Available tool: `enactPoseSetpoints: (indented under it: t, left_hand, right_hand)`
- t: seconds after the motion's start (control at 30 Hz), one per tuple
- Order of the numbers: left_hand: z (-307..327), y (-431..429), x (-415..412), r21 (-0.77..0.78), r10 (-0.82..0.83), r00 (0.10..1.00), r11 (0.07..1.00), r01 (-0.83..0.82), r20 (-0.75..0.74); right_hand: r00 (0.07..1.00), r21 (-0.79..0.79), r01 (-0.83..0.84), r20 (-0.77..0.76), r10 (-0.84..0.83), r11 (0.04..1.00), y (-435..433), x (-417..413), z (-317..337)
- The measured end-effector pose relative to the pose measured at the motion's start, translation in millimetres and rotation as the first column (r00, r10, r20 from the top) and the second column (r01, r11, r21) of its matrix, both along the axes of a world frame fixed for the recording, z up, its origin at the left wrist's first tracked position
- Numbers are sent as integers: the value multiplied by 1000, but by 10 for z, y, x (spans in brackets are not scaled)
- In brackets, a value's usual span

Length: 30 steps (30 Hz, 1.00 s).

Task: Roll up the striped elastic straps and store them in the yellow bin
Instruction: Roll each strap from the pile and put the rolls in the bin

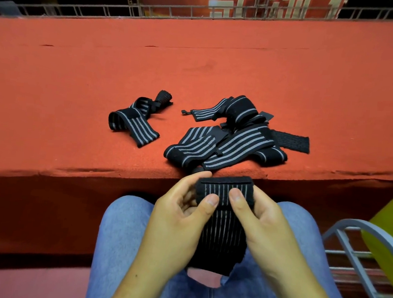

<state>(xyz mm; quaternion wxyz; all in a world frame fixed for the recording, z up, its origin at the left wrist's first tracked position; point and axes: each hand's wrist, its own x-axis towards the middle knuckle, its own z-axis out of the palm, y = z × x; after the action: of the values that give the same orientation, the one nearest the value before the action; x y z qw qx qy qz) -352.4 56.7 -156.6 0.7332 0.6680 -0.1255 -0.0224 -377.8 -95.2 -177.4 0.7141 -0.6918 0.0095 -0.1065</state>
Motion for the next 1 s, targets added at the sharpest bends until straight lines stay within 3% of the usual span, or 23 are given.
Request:
enactPoseSetpoints:
  t: [0.53, 1.0]
  left_hand:
    - [-3, 36, 29, 50, 51, 979, 997, -62, 199]
    - [4, 20, -16, 105, -66, 993, 993, 56, 97]
  right_hand:
    - [987, 78, -47, -148, 58, 996, 1, -20, 26]
    - [994, 130, 11, -109, 3, 991, -28, -13, 58]
